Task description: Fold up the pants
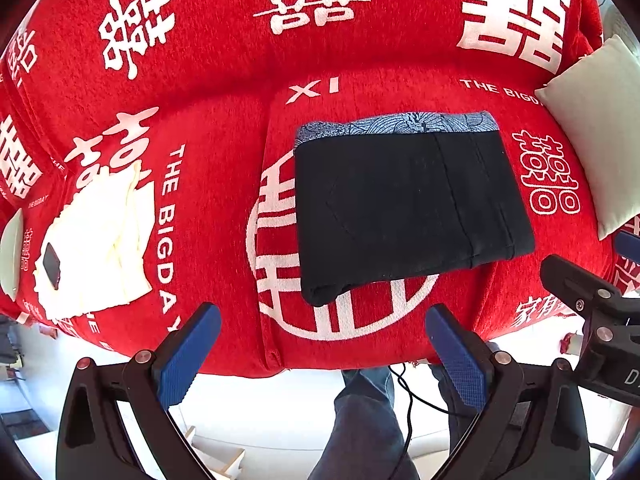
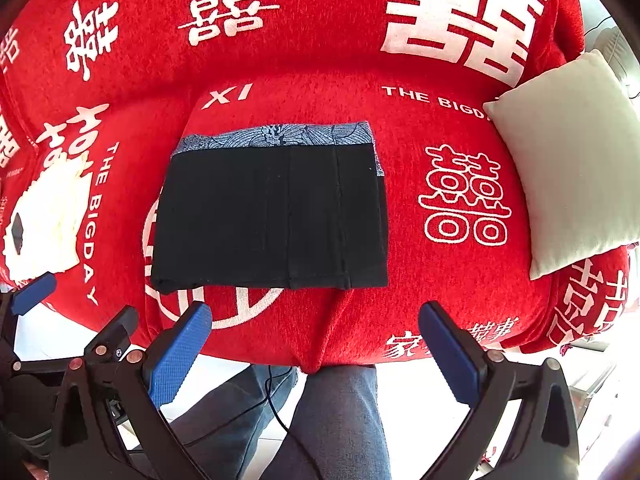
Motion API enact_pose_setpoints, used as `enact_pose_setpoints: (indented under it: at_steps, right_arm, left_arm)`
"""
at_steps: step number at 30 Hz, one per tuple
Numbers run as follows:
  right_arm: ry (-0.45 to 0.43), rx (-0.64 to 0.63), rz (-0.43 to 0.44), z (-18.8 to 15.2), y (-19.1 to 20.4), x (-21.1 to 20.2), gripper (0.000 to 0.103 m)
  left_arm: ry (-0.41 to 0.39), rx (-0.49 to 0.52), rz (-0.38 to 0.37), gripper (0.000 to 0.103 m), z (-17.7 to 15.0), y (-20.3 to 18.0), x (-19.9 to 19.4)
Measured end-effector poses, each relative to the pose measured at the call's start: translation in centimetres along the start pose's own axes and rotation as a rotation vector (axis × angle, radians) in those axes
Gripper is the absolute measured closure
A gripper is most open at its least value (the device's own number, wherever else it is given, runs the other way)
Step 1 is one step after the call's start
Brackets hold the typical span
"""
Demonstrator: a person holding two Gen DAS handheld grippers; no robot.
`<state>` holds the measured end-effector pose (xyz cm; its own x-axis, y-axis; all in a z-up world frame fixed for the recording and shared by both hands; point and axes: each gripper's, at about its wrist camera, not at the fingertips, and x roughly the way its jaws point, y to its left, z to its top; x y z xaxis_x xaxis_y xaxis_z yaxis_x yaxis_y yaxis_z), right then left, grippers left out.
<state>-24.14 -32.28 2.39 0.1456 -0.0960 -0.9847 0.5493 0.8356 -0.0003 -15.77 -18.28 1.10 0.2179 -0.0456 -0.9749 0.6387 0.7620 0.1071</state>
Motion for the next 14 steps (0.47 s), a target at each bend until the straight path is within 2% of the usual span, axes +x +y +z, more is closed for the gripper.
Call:
enact_pose_setpoints:
  at_steps: [14]
  right_arm:
    - [0.001,0.0,0.002,0.05,0.07,0.1,0.0]
  left_arm:
    - [-0.024,0.014,-0.001,0.0,0.09,-0.06,-0.37]
